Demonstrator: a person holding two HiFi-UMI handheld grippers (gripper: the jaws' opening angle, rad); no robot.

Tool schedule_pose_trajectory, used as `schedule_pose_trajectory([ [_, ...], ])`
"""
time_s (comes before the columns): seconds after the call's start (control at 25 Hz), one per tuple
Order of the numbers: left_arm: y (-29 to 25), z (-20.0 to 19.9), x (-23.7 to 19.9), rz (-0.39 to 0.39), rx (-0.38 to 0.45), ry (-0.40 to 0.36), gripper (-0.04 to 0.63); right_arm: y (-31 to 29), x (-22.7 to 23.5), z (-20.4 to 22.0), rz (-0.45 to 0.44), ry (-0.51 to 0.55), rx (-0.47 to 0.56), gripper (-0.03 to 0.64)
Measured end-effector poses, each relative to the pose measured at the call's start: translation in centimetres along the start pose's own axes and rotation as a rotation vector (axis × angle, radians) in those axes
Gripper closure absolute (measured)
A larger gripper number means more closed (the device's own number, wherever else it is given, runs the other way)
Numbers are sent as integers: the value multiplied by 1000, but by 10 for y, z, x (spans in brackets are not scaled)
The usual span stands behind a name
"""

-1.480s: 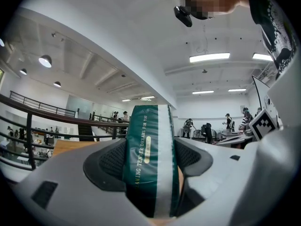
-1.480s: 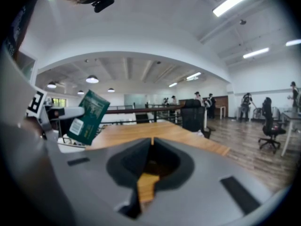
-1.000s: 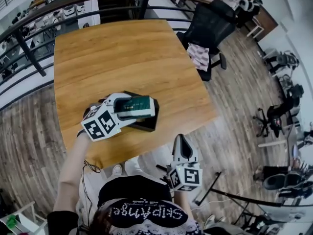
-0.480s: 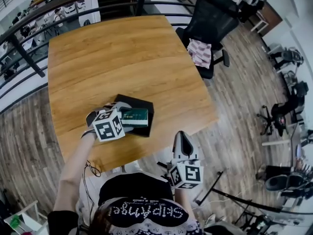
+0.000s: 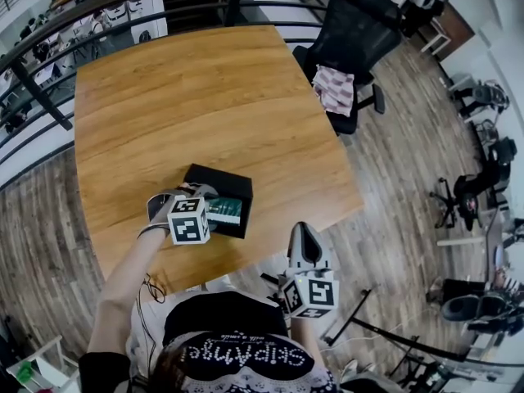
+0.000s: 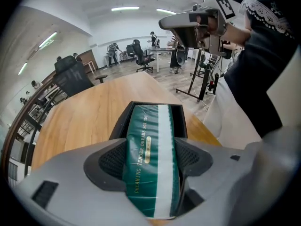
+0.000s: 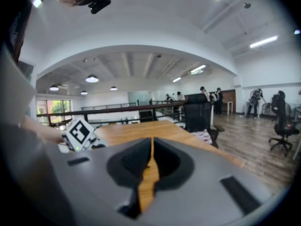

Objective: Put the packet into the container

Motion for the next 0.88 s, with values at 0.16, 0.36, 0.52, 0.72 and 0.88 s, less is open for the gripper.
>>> schedule_pose_trajectory([
  [0.16,-18,9,3,-14,5,54,256,-3,4,-2,3,6,-8,578],
  [0.36,-18,13,0,-36,11,76,250,-6,5,-6,5,24,-7,578],
  [0.52,17,15,-15,-145,58,139,250,-5,1,-10,0,37,-3,578],
  [0.72,95,17,-47,-398,287,401,250,-2,-7,-16,-4,64,2,578],
  [0.88,158,1,-45,-525,548,586,252,-2,-17,-25,-19,79,23,578],
])
Point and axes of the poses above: the fingertips, and each gripper's own axes: y backward along the fingers, x to its right, z out of its underside, the point moved 8 cm from there along y, backward along the fingers, and after that the axes turned 15 degrees about -z, right-handed, at the moved point
